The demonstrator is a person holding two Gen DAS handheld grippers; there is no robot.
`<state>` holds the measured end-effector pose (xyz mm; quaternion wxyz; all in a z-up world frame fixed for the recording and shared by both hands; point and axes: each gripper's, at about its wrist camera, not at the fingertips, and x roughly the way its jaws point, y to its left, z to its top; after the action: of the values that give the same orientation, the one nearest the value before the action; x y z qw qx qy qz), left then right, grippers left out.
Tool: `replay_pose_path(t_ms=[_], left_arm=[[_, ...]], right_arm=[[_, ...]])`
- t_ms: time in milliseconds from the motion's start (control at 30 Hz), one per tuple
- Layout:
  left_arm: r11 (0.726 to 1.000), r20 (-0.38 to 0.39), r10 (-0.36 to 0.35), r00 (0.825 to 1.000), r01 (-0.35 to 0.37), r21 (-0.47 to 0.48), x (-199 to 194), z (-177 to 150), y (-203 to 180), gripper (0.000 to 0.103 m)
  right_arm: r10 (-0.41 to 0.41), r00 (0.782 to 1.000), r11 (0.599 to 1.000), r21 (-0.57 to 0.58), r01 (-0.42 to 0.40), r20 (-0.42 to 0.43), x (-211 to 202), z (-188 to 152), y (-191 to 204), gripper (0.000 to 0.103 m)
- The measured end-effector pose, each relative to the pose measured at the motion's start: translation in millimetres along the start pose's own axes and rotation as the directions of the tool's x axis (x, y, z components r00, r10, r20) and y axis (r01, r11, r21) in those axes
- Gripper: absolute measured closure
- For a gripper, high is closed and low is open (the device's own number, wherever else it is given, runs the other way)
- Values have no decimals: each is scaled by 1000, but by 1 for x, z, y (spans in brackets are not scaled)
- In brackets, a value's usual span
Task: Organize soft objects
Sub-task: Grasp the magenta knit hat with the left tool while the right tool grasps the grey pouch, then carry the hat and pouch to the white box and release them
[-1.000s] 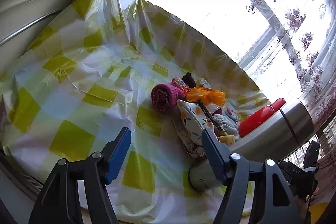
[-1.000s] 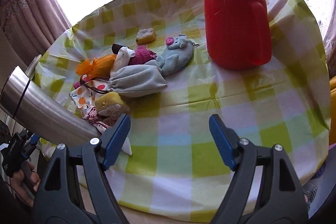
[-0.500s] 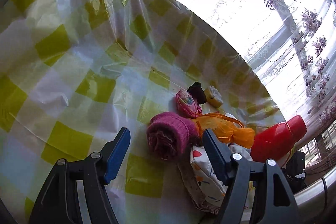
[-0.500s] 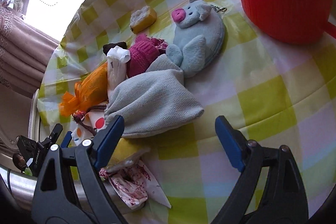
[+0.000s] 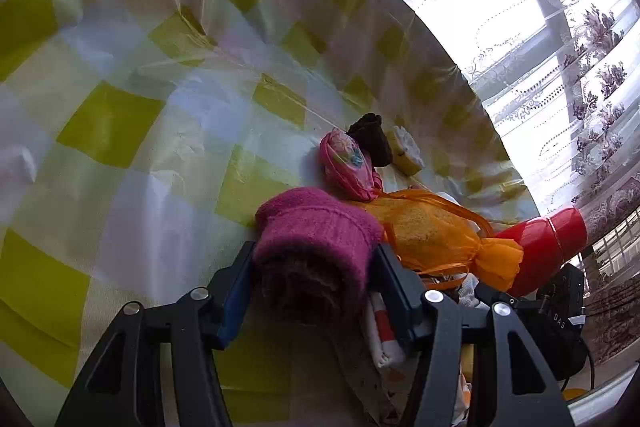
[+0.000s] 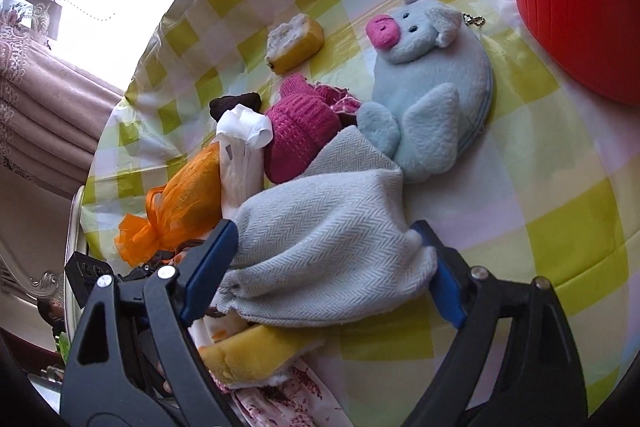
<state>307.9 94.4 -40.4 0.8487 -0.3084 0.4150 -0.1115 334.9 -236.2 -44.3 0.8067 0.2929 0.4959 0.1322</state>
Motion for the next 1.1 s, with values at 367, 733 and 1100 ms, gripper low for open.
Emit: replay_pose_path(t_ms=[367,733,1100], left_arm=[[997,89,33,996,-27,-68,-40,-29,11,70],[983,200,66,978,-29,-181,-107,-85,32,70],[991,221,43,974,-14,-131,-150,-135,-6,70]], right_arm=[[-18,994,1000,-17,20,110,-28,-9,-10,61],[-41,985,999,7,41,165,-88,-57,-45,64],[-62,973,997,60,50,223,-154,-104,-87,66]])
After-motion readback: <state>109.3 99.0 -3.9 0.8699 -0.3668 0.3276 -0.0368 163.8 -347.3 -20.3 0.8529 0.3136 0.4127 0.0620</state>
